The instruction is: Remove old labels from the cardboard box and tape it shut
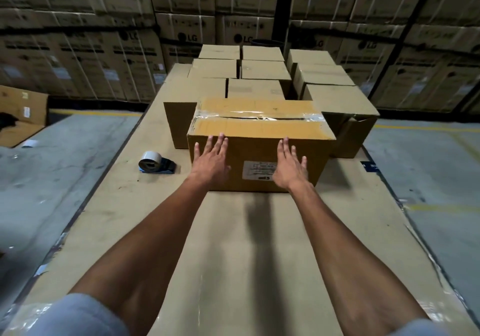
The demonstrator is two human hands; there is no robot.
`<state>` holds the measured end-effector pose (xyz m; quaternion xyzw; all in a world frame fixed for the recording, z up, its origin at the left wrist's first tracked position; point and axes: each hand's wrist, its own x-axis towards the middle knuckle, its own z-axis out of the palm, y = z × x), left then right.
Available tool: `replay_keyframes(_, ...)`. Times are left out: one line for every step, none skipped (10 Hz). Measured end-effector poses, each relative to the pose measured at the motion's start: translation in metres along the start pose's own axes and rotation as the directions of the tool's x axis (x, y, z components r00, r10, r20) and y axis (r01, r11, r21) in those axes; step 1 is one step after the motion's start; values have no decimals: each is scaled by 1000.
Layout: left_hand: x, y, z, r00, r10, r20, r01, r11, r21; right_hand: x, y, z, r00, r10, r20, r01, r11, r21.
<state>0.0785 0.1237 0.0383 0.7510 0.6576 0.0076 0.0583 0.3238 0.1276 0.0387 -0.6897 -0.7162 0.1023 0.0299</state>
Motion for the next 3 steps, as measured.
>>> replay_keyframes(-4,6,-8,1000,-28,9,28,999,-21,-5,7,-6,999,-38,-15,38,999,22)
replay_keyframes(-19,18,-21,999,-27,-36,26,999,-29,-19,12,-22,992,-71,-104,79,994,72)
replay_keyframes(-28,31,-38,994,12,-109,-6,999,48,-32,11,-43,969,-80,-234,109,988,114)
